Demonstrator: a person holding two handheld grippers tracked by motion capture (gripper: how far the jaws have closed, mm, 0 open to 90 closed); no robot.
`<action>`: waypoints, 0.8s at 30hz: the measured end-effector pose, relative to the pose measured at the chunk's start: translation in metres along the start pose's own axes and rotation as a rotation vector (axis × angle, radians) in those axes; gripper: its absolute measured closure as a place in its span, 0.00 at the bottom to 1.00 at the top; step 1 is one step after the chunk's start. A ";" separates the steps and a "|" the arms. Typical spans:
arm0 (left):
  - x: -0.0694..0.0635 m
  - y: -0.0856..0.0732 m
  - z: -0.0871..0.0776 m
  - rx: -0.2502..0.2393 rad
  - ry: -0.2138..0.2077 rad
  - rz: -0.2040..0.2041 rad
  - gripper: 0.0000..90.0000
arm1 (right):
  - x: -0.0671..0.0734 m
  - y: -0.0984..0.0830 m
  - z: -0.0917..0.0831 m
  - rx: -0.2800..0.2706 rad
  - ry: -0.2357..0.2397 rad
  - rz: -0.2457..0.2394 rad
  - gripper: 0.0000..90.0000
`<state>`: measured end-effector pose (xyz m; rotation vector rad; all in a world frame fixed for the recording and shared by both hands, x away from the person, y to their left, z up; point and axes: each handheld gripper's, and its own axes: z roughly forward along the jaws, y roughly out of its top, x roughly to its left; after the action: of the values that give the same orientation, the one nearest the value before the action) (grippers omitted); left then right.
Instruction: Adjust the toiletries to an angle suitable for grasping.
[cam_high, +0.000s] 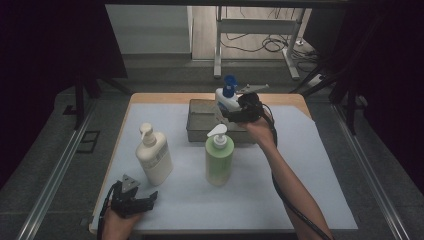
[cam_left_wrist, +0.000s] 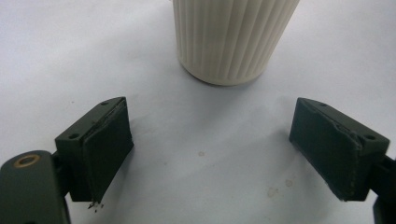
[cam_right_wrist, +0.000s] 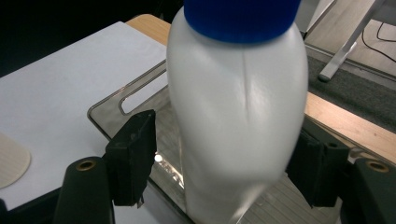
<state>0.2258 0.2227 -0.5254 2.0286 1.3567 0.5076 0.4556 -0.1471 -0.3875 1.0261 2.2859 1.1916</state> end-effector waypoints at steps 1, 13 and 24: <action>0.000 0.000 0.000 0.000 0.000 0.000 0.14 | 0.000 -0.001 -0.001 -0.001 0.002 0.000 0.34; 0.000 0.000 0.000 0.000 0.002 0.001 0.14 | 0.001 -0.011 -0.022 -0.003 0.024 -0.019 0.35; 0.000 0.000 0.000 0.000 0.002 -0.001 0.14 | -0.004 -0.023 -0.036 0.006 0.018 -0.027 0.49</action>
<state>0.2256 0.2225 -0.5254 2.0274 1.3585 0.5092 0.4263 -0.1786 -0.3858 0.9879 2.3115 1.1889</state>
